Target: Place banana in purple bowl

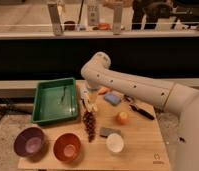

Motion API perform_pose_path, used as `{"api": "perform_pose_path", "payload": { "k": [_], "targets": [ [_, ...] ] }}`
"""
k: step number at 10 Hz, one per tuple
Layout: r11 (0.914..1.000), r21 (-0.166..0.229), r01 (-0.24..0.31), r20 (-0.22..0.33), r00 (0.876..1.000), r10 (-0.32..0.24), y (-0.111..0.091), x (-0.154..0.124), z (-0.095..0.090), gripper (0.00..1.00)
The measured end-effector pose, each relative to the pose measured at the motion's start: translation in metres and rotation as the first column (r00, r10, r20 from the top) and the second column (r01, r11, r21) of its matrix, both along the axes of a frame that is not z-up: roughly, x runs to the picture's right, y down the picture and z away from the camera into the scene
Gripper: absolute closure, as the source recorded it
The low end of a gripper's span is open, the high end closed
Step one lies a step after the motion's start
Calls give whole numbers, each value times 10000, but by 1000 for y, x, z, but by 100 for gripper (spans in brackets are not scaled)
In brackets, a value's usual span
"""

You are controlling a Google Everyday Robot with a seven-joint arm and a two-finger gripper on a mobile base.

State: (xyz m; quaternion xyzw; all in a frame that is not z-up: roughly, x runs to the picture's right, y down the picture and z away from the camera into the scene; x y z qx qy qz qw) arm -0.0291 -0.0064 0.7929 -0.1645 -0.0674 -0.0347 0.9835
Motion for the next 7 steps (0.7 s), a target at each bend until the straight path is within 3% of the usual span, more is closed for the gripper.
{"api": "perform_pose_path", "payload": {
  "k": [7],
  "targets": [
    [9999,40,-102,129,9999,101,-6,-4,24,20]
  ]
}}
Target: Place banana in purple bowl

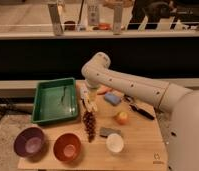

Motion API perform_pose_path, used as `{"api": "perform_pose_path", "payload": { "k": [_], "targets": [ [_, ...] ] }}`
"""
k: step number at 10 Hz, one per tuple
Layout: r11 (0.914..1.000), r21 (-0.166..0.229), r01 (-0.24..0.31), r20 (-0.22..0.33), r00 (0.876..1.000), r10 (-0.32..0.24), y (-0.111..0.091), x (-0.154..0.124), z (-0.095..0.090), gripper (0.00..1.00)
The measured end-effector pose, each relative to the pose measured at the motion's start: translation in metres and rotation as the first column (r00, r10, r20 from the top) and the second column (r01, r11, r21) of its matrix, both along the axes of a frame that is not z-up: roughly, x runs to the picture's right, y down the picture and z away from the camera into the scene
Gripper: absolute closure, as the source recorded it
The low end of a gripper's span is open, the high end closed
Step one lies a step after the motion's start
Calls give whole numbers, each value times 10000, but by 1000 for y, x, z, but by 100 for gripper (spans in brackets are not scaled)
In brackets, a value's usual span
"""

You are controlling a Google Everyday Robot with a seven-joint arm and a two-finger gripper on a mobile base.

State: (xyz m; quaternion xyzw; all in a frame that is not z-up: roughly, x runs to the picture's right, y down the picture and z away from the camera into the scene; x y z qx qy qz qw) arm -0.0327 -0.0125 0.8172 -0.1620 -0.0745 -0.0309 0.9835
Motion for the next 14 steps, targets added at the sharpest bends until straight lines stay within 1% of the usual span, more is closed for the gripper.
{"api": "perform_pose_path", "payload": {
  "k": [8,14],
  "targets": [
    [9996,-65,-288,116,9995,289,-6,6,38,20],
    [9983,-286,-504,288,9983,512,-5,11,65,20]
  ]
}}
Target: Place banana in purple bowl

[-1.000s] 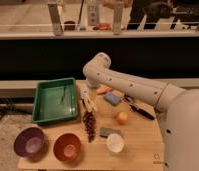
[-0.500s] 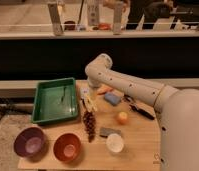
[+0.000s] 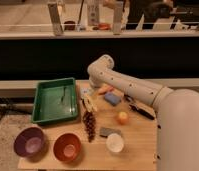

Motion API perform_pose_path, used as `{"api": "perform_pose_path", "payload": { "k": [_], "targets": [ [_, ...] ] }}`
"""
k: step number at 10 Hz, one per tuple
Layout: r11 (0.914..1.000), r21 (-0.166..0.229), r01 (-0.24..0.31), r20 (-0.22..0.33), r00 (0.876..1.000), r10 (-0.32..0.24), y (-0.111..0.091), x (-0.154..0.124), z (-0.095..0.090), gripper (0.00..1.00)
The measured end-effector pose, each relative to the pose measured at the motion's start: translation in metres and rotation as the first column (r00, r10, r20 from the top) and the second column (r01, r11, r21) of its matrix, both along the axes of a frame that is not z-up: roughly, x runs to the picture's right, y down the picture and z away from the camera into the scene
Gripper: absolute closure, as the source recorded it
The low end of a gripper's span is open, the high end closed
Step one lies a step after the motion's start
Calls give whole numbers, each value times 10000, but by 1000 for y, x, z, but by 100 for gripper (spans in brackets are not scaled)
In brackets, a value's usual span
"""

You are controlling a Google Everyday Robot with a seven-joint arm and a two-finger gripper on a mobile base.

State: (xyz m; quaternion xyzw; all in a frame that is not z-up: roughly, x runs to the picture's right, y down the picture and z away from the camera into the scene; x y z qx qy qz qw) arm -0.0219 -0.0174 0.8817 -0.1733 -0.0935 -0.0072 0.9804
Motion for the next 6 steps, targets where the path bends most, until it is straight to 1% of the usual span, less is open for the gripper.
{"api": "perform_pose_path", "payload": {
  "k": [4,6],
  "targets": [
    [9999,-113,15,208,9998,-12,0,-1,19,20],
    [9998,-180,4,268,9996,1,1,0,24,20]
  ]
}}
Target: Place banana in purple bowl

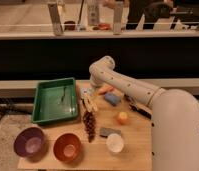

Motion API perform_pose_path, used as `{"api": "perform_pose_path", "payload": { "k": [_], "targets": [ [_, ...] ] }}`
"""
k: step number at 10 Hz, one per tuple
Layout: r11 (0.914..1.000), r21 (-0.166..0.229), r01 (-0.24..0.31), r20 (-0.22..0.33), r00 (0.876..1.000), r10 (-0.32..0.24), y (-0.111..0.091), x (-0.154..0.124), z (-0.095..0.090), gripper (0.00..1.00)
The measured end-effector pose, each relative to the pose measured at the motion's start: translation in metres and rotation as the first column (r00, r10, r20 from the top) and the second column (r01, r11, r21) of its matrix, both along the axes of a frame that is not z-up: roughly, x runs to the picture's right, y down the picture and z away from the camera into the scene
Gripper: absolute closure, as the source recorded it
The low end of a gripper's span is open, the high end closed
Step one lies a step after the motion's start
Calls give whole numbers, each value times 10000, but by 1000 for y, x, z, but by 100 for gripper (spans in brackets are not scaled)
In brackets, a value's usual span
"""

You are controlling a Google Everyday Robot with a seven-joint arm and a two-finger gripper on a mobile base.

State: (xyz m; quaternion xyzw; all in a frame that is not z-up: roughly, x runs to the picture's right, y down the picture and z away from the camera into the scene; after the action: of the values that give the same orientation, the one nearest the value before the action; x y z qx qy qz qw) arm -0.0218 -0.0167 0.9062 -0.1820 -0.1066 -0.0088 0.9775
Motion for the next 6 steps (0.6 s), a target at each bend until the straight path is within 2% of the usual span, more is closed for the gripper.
{"api": "perform_pose_path", "payload": {
  "k": [6],
  "targets": [
    [9998,-190,-67,154,9999,70,6,-2,23,20]
  ]
}}
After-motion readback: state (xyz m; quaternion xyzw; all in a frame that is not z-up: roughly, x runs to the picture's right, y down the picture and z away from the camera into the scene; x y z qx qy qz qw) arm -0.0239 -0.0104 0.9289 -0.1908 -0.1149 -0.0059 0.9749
